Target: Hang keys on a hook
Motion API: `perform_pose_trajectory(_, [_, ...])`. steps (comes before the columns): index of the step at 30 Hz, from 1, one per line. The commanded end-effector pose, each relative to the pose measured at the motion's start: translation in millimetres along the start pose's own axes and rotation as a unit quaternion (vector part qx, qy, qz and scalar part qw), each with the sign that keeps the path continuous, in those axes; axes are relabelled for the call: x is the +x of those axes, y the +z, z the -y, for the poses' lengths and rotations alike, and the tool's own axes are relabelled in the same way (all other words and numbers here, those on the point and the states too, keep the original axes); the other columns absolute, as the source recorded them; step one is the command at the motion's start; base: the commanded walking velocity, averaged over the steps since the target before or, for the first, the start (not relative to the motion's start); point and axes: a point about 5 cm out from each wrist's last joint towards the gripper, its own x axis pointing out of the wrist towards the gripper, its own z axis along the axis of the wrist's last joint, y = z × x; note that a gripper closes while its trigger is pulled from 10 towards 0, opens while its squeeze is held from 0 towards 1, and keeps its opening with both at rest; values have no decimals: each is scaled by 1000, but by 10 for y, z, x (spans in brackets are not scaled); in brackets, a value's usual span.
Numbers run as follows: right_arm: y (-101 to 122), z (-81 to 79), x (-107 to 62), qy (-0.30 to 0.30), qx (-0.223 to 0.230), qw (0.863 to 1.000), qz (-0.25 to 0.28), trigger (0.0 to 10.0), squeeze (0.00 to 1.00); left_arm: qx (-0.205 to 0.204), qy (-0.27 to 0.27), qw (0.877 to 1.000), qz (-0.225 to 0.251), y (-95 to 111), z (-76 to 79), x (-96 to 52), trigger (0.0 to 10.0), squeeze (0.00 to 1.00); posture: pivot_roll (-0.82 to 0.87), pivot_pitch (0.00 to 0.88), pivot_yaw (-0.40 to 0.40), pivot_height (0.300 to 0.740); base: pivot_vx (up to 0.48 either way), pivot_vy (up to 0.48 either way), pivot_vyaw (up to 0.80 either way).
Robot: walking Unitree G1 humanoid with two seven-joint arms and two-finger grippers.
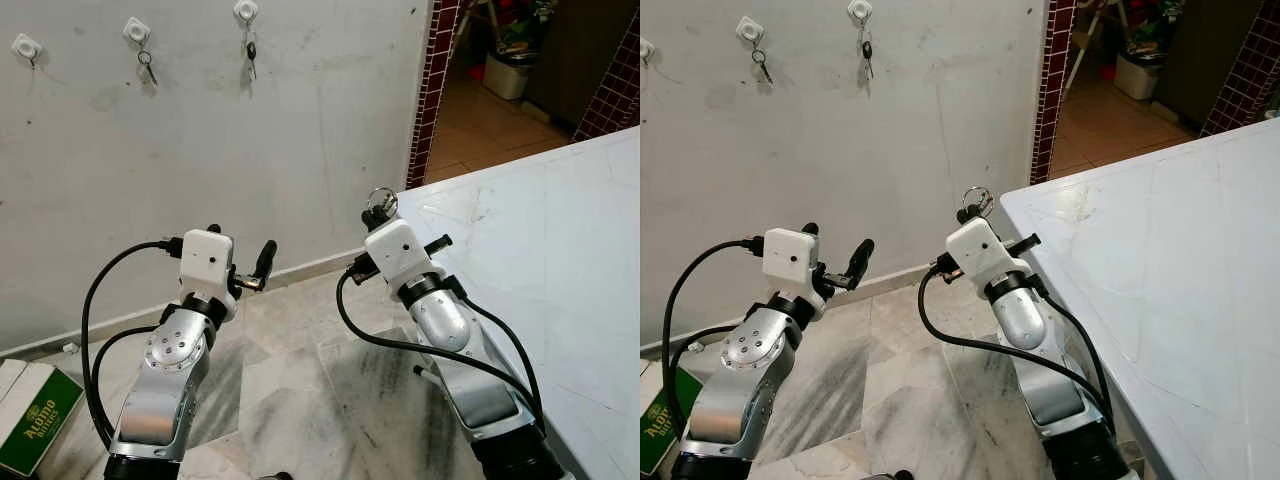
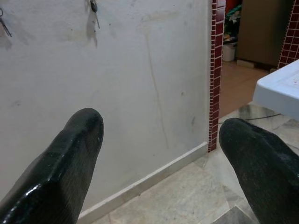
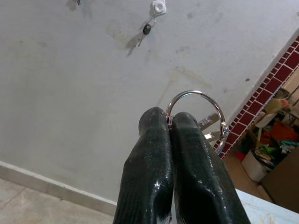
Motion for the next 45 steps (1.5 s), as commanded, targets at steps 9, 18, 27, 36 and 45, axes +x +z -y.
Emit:
perform_pose_trajectory(9, [22, -21, 24, 6, 3, 1000, 1, 10000, 0, 6, 5, 1000, -6, -18, -37, -7, 10000, 0, -34, 52, 77, 740, 0, 0, 0])
perform_pose_trajectory(18, [-102, 213, -42, 6, 19, 999, -27, 10000, 0, -8, 6, 1000, -6, -29, 167, -65, 10000, 0, -19, 134, -188, 740, 0, 0, 0])
perform_pose_trajectory(27, [-272, 621, -176, -3, 52, 997, -60, 10000, 0, -36, 12, 999, -5, 4, 502, -188, 10000, 0, -6, 142, -195, 740, 0, 0, 0])
perform_pose_trajectory(36, [-278, 609, -186, -42, 80, 994, -59, 10000, 0, -15, -19, 1000, -10, 42, 467, -195, 10000, 0, -15, 100, -78, 740, 0, 0, 0])
perform_pose_trajectory(45, [-379, 602, -262, -115, 104, 986, -68, 10000, 0, 16, -50, 999, -11, 160, 263, -95, 10000, 0, 34, 81, 76, 740, 0, 0, 0])
